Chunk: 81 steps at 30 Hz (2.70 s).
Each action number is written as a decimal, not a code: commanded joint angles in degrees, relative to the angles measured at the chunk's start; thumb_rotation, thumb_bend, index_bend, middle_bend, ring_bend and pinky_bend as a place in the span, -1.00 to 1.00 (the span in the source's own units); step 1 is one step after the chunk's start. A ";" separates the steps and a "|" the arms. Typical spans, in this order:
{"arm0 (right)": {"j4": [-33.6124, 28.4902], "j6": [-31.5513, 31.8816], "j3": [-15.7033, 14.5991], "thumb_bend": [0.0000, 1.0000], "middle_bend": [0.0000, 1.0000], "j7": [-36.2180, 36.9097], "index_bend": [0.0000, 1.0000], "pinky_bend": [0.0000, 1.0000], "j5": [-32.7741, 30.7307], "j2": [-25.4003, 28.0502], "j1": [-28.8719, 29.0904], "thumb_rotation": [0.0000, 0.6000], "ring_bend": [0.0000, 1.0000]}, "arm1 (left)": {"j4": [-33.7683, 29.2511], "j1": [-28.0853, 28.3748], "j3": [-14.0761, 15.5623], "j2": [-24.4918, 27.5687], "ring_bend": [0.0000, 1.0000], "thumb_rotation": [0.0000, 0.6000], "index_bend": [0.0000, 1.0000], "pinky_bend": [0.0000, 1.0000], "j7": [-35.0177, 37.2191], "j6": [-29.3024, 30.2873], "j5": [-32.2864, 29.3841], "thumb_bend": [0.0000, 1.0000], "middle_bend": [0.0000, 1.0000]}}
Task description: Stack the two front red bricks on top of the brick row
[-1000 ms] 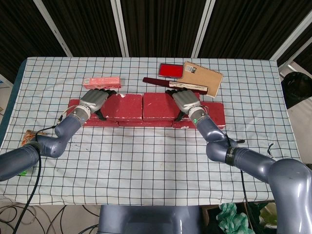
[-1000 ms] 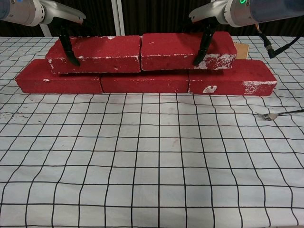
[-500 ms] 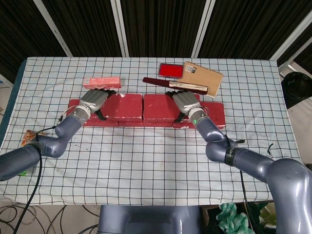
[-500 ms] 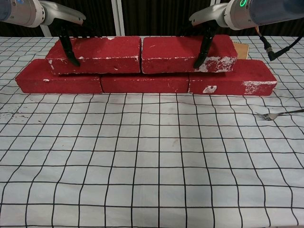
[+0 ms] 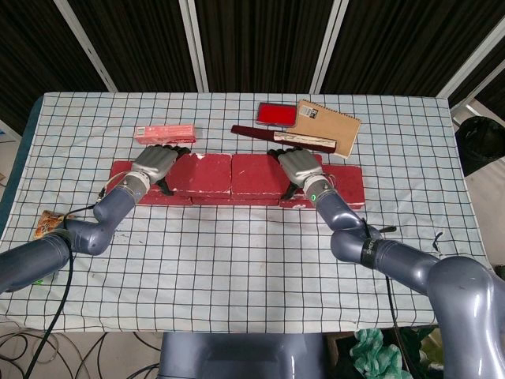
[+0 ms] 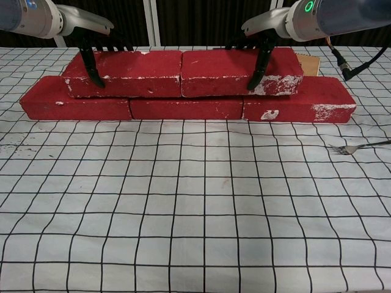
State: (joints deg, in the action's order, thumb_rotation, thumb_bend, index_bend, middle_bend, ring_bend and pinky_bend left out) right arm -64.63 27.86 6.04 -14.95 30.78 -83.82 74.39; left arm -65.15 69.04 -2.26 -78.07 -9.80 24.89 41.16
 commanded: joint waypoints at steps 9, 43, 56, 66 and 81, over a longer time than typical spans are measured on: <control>1.32 -0.12 -0.20 -0.63 -0.49 0.15 -0.60 -0.83 -0.35 -0.93 0.30 1.00 -0.58 | 0.17 0.42 0.27 -0.18 -0.78 1.00 -0.61 -0.67 -0.23 -0.15 -0.79 -0.58 -0.59; 3.16 -1.58 -1.47 -0.63 -0.53 0.50 -0.60 -0.83 -1.69 -1.79 0.72 1.00 -0.64 | 0.94 1.97 2.70 -0.97 -0.80 1.00 -0.66 -0.71 -1.75 -0.09 -4.77 -0.71 -0.62; 4.28 -1.99 -1.84 -0.63 -0.57 0.79 -0.60 -0.83 -1.87 -2.60 0.85 1.00 -0.68 | 2.08 2.18 2.85 -1.99 -0.81 1.00 -0.67 -0.71 -1.75 -0.50 -5.16 -0.80 -0.63; 4.96 -2.33 -2.01 -0.67 -0.69 1.10 -0.66 -0.83 -1.79 -3.10 0.77 1.00 -0.80 | 1.93 2.25 2.96 -1.89 -0.83 1.00 -0.72 -0.71 -1.71 -0.52 -5.45 -0.98 -0.66; 4.52 -2.49 -2.49 -0.73 -0.80 1.03 -0.81 -0.83 -2.43 -2.80 1.33 1.00 -0.86 | 1.73 2.94 3.68 -1.31 -0.99 1.00 -0.87 -0.84 -1.74 -1.34 -7.41 -1.00 -0.78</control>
State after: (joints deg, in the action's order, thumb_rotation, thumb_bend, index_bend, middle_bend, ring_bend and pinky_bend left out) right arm -60.09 25.35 3.56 -13.91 28.36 -86.63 75.70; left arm -63.41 71.95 1.39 -79.41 -11.53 23.56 33.76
